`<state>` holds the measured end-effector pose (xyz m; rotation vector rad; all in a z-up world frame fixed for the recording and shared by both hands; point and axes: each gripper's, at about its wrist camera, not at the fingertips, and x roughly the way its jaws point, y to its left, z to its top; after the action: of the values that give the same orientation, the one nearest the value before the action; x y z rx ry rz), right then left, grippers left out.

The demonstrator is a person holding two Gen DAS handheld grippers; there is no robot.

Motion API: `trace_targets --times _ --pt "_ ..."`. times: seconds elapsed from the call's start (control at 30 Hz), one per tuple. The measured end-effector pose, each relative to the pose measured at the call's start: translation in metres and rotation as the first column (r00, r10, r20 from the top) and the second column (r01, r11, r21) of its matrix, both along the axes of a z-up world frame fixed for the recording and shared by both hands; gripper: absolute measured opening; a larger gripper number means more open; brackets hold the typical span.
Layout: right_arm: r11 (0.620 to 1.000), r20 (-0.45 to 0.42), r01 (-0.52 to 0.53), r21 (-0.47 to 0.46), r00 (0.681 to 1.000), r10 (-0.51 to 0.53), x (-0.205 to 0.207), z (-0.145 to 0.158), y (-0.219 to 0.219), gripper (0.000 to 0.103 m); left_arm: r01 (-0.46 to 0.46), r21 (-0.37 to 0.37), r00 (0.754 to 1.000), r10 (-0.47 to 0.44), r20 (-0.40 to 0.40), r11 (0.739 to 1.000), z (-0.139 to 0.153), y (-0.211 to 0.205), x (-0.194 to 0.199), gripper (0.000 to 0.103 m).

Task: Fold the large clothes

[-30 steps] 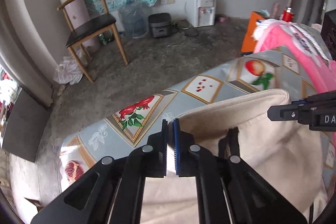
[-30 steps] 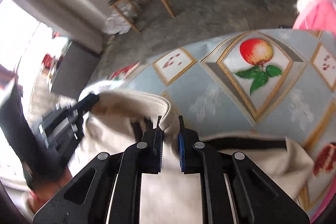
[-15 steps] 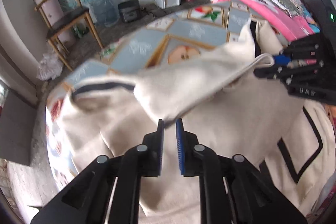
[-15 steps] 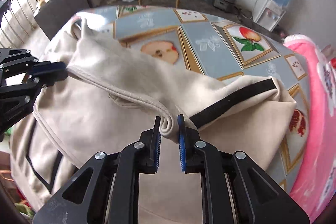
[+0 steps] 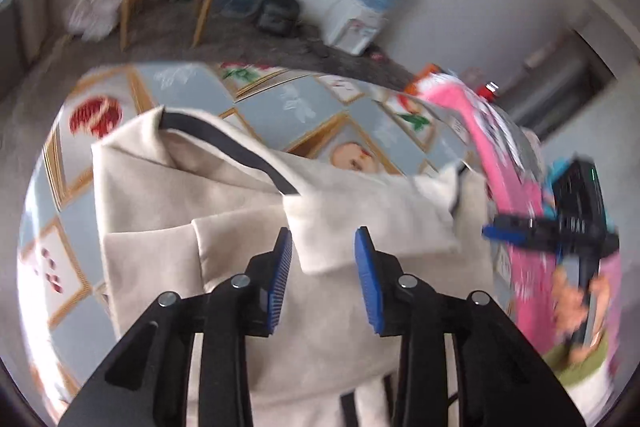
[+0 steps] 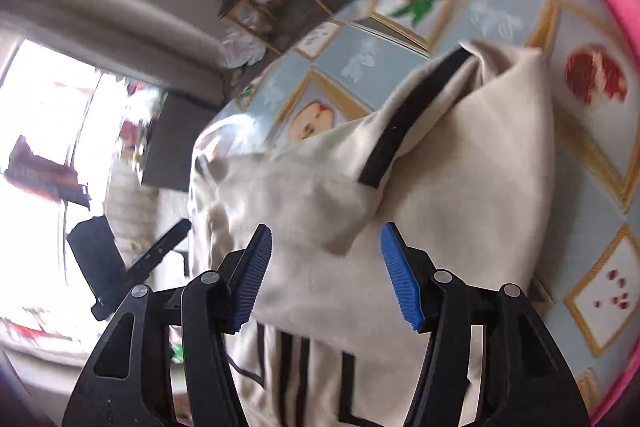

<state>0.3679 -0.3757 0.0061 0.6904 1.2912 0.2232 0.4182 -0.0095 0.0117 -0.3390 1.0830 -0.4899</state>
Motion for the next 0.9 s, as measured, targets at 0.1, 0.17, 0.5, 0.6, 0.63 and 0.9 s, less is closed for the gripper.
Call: trace_targets --times 0.1,0.17,0.5,0.6,0.63,0.9 --pt "1.0 -0.07 0.027 -0.005 0.997 -0.027 0.015 -0.021 0.007 0.038 -0.006 0.138 0.998 -0.002 0.061 0.99 -0.004 -0.029 0.012 0.037" --pt "0.999 -0.073 0.009 -0.044 0.997 -0.012 0.02 -0.026 0.015 0.032 0.059 0.267 0.99 -0.09 0.108 0.962 -0.011 -0.054 0.008 0.041" --pt "0.909 -0.028 -0.156 -0.386 0.987 0.157 0.028 -0.03 0.033 0.017 0.072 0.288 0.988 -0.108 0.113 0.955 -0.046 -0.049 -0.014 0.041" --pt "0.919 0.014 -0.11 -0.38 0.992 0.124 0.014 -0.008 0.028 0.029 0.083 0.285 0.985 -0.121 0.121 0.955 -0.045 -0.047 -0.017 0.041" --pt "0.921 0.052 -0.085 -0.381 0.992 0.113 0.008 0.004 0.027 0.035 0.081 0.274 0.985 -0.118 0.122 0.958 -0.044 -0.042 -0.016 0.041" --pt "0.843 0.265 -0.123 -0.524 0.917 0.298 0.007 0.029 0.102 0.038 -0.024 0.182 0.995 0.005 0.104 0.983 -0.035 -0.008 -0.005 0.041"
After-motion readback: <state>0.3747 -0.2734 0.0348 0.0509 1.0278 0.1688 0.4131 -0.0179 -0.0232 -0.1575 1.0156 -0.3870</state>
